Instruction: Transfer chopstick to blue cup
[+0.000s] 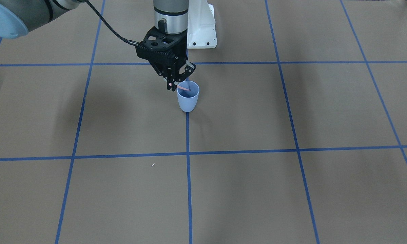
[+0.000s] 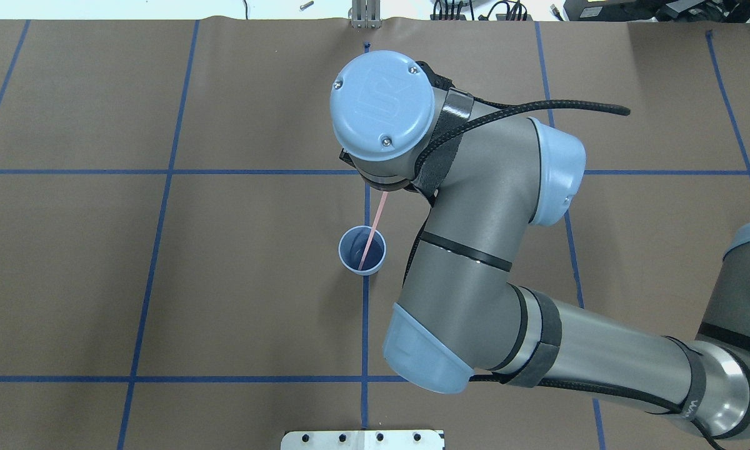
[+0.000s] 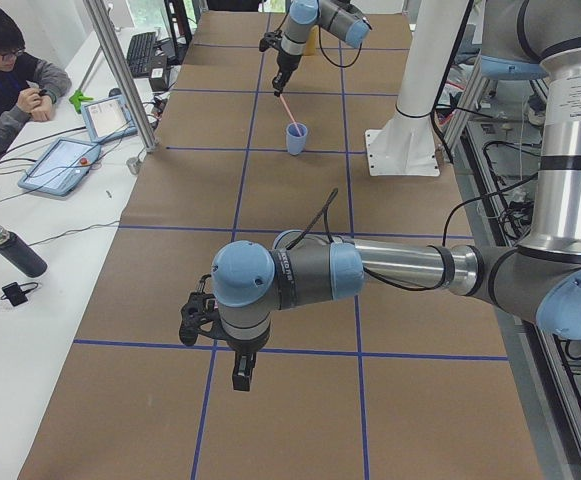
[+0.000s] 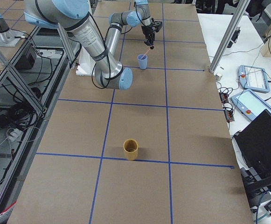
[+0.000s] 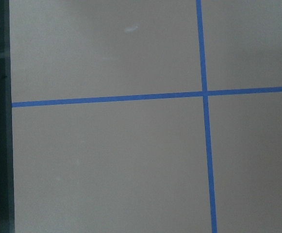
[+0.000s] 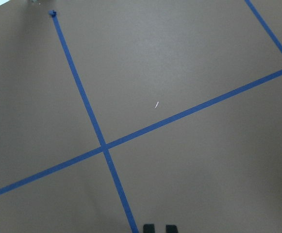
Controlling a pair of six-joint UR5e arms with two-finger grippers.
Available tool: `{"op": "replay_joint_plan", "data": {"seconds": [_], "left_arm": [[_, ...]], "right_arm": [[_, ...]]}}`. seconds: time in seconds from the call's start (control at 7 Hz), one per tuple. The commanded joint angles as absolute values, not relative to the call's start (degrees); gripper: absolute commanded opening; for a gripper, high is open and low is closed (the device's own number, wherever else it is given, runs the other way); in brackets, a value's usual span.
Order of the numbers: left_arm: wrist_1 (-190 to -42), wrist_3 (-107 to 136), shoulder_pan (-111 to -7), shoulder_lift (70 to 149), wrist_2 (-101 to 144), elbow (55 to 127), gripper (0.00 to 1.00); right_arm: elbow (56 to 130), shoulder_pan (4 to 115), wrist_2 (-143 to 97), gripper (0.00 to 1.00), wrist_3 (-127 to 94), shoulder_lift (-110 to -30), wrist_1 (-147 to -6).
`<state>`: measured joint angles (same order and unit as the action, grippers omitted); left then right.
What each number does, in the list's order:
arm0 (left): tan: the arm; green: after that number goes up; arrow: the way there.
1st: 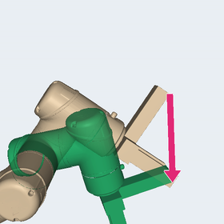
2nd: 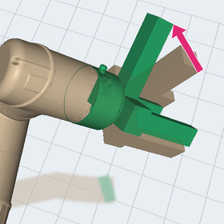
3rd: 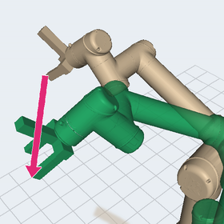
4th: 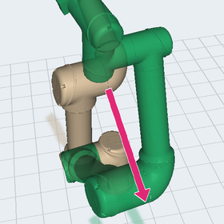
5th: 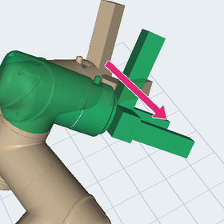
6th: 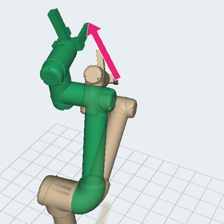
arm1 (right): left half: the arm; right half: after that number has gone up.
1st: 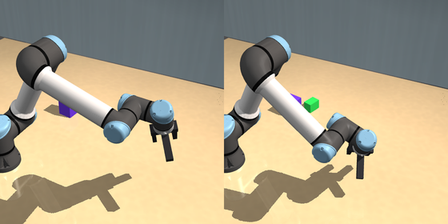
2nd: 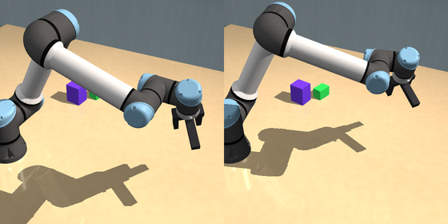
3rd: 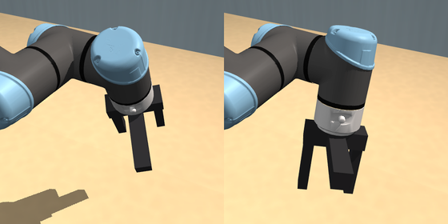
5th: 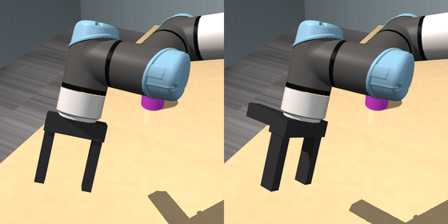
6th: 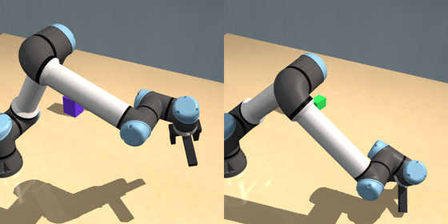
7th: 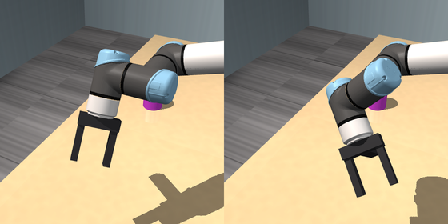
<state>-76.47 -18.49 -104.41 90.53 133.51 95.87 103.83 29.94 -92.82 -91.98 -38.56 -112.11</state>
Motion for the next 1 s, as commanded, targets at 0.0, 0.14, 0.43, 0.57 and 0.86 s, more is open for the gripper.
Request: {"op": "replay_joint_plan", "data": {"seconds": [0.0, 0.14, 0.43, 0.57, 0.86], "left_arm": [[-76.46, -18.46, -104.41, 90.53, 133.51, 95.98, 1.00], [-76.46, -18.37, -104.41, 90.53, 133.51, 95.89, 1.00], [-76.03, -18.46, -104.41, 90.53, 133.42, 95.80, 1.00], [-75.42, -18.46, -104.50, 90.35, 133.42, 95.89, 1.00], [-76.37, -18.63, -104.50, 87.46, 133.50, 96.67, 1.00]], "right_arm": [[102.48, 30.06, -92.11, 1.00, -92.73, -38.15, -109.69], [102.92, 31.80, -92.81, 1.00, -91.68, -37.80, -109.69], [103.53, 39.94, -101.54, 1.00, -83.98, -37.44, -109.95], [103.71, 46.69, -108.65, 1.00, -76.28, -38.57, -110.30], [104.50, 59.70, -119.92, 1.00, -55.66, -46.19, -110.30]]}}
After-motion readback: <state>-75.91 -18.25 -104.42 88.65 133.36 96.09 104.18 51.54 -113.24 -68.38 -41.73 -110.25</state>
